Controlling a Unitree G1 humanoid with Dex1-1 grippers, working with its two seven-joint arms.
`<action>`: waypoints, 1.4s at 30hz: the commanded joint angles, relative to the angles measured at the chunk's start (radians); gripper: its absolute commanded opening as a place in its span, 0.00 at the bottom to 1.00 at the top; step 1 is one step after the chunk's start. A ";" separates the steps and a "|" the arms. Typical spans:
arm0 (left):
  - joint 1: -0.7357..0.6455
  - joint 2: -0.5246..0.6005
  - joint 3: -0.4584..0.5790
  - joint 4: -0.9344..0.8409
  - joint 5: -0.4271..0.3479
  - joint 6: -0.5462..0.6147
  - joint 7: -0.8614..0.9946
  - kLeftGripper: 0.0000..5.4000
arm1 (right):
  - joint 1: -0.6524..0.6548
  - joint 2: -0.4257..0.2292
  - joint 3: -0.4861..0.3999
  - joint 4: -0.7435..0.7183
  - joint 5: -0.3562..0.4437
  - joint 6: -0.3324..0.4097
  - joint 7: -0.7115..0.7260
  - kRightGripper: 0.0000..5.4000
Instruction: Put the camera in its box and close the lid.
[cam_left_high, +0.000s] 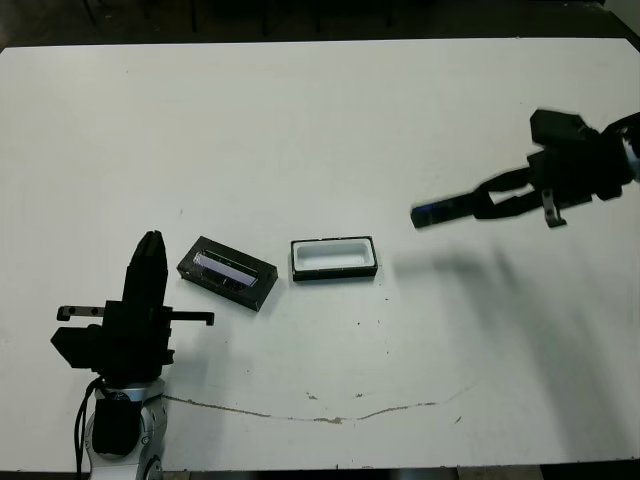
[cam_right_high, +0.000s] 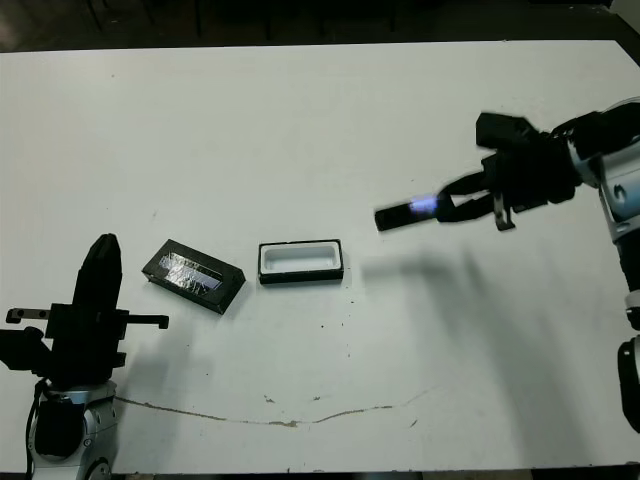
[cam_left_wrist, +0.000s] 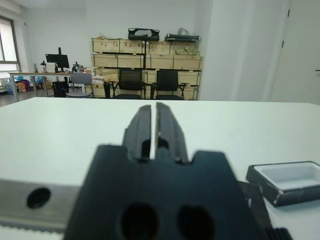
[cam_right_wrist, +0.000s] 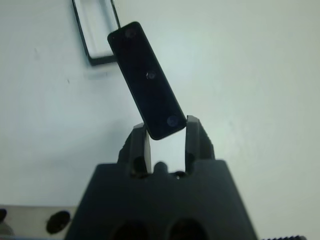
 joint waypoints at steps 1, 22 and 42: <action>0.043 -0.003 -0.001 0.009 0.023 0.012 0.011 0.00 | 0.042 0.001 -0.013 -0.078 0.039 0.090 -0.005 0.07; 0.046 -0.003 -0.004 0.019 0.035 0.004 0.015 0.00 | 0.171 -0.003 -0.036 -0.577 0.125 0.420 -0.277 0.07; 0.054 -0.012 -0.026 0.017 0.028 0.008 0.019 0.00 | 0.072 -0.002 0.177 -0.577 -0.005 0.435 -0.316 0.07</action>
